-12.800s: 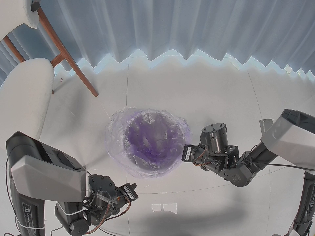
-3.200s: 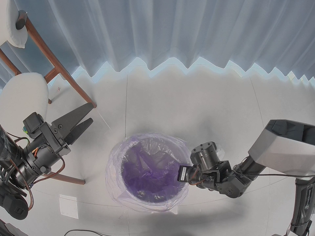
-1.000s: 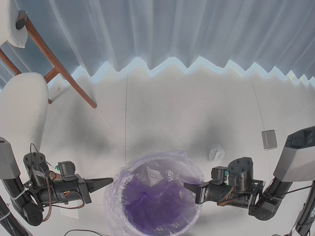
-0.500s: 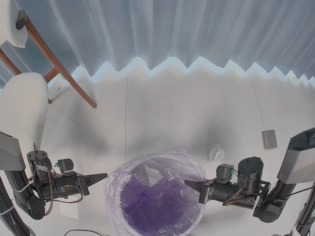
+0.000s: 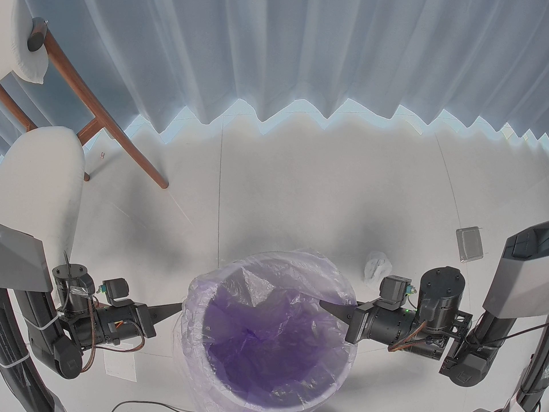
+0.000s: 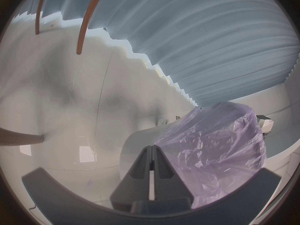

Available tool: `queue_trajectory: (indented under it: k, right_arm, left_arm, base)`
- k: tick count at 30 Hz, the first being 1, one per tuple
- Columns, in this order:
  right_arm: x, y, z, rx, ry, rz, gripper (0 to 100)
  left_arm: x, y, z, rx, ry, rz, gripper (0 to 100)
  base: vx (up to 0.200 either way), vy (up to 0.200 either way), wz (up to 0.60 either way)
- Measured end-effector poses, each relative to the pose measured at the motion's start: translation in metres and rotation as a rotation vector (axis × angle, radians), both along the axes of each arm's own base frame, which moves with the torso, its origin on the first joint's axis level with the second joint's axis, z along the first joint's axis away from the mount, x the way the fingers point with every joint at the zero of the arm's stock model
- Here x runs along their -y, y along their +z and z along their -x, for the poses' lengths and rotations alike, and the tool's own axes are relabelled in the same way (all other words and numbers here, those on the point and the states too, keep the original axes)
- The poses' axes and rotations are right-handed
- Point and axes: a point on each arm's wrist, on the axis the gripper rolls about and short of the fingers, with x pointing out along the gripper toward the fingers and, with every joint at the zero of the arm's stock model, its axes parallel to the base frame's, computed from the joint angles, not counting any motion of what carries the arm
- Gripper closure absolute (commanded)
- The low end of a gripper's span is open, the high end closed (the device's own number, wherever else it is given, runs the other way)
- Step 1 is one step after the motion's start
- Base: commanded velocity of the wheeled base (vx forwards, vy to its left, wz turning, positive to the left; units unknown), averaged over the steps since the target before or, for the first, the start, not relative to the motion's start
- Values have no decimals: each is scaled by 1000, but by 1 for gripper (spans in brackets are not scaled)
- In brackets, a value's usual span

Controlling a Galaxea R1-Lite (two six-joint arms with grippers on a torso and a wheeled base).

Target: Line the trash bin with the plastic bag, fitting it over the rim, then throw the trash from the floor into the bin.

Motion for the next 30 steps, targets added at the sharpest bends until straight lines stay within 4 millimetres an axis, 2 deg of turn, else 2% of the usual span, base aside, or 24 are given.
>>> queue_trajectory:
  k: [1,2,8,16,22,27,30]
  right_arm:
    - [0,0,0,1,-1,-4,100]
    - [0,1,0,0,-2,-9,100]
    - [-3,5,-7,14,-30,-46,100]
    - [-6,12,-30,50,-124,-91,100]
    - [-11,9,-54,56,-224,-76,100]
    - [-24,5,-78,24,-318,-18,100]
    - [-35,5,-94,24,-356,-2,100]
  left_arm:
    - [0,-1,0,-2,0,0,100]
    - [0,-1,0,-6,0,-1,0]
    - [-4,1,3,-4,15,0,0]
    - [-11,29,8,93,52,34,0]
    - [-19,66,16,192,109,130,0]
    - [-20,105,34,294,103,234,0]
    - [-16,122,46,354,57,268,0]
  base:
    - [0,0,0]
    - [0,0,0]
    - [0,0,0]
    - [0,0,0]
    - [0,0,0]
    - [0,0,0]
    - [0,0,0]
